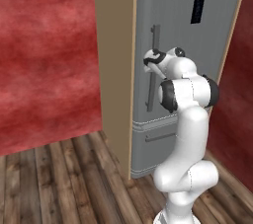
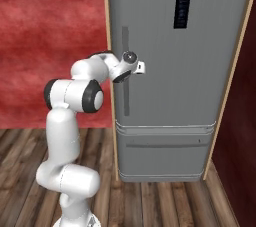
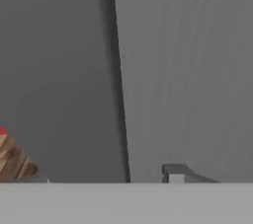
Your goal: Place one of the steaks on the plate and the other in the bowl. Then place the bowl in the fridge.
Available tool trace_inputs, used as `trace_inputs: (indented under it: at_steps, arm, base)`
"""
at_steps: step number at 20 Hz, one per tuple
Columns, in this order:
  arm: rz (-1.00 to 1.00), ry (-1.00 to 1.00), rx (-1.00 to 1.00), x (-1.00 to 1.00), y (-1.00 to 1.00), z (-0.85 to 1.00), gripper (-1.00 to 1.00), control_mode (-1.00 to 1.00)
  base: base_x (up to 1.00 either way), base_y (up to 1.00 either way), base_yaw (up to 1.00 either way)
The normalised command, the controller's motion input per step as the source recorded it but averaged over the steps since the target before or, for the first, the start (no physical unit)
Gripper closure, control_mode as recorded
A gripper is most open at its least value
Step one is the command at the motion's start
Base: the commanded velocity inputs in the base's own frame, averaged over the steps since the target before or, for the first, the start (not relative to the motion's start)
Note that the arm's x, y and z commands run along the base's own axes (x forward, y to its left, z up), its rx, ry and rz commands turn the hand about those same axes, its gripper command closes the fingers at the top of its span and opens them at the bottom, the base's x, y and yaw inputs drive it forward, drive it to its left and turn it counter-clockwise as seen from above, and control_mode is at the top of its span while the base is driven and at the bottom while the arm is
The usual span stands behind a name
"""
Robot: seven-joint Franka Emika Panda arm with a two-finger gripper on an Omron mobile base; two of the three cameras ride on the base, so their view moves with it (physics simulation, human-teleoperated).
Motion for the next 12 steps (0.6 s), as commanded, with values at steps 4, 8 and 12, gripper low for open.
trace_inputs:
  at_steps: [4, 8, 12]
  arm:
    - [-0.01, 0.00, -0.01, 0.00, 0.01, 0.07, 1.00, -1.00]
    - [-0.02, 0.00, -0.01, -0.21, -0.34, 0.09, 1.00, -1.00]
    - [0.00, 0.00, 0.00, -0.37, -0.74, 0.05, 1.00, -1.00]
  base:
    - [0.00, 0.00, 0.00]
    - [0.00, 0.00, 0.00]
    - [0.00, 0.00, 0.00]
